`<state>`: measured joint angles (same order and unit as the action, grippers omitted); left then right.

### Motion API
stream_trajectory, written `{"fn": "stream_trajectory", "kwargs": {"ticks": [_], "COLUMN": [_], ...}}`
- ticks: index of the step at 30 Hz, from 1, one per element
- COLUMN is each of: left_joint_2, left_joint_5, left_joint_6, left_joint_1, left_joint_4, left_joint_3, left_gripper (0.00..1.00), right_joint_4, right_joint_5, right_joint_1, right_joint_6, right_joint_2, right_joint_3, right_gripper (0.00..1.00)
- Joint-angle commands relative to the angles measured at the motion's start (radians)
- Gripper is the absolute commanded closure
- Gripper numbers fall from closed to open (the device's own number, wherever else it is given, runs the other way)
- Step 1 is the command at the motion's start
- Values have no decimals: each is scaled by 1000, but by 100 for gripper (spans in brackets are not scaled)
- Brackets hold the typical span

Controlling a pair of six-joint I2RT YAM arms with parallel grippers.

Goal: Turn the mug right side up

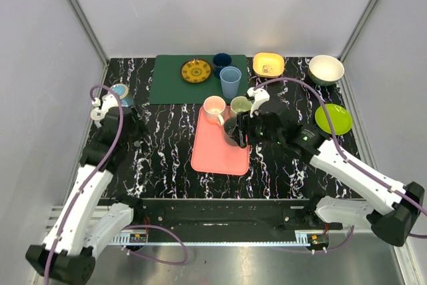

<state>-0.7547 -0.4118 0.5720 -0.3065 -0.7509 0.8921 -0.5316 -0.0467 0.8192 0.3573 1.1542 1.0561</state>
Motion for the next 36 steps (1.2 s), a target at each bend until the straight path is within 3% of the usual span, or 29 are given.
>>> {"fn": "stream_trajectory", "kwargs": {"ticks": [1,6,16,30,36], "left_joint_2": [-129,-210,-435,-534,-575], "left_joint_5": [120,159,150,166,202], "left_joint_6": [-64,-67,-47,-83,-86], "left_joint_1": [124,199,244,352,382], "left_joint_4": [21,73,208,278,317], "left_joint_3": [10,-41,-62,-32,-25], "left_gripper": [35,38,47,46,53], "right_joint_4": [55,53,116,114,120], "right_joint_5": [82,84,116,87,88], "right_joint_1": [8,8,8,8,8], "right_joint_6": [17,8,6,-12,-11], "right_joint_2": [-31,-51,-99,-137,-120], "right_joint_3": [54,51,12,-8,-11], "right_gripper": [39,39,39,38,38]}}
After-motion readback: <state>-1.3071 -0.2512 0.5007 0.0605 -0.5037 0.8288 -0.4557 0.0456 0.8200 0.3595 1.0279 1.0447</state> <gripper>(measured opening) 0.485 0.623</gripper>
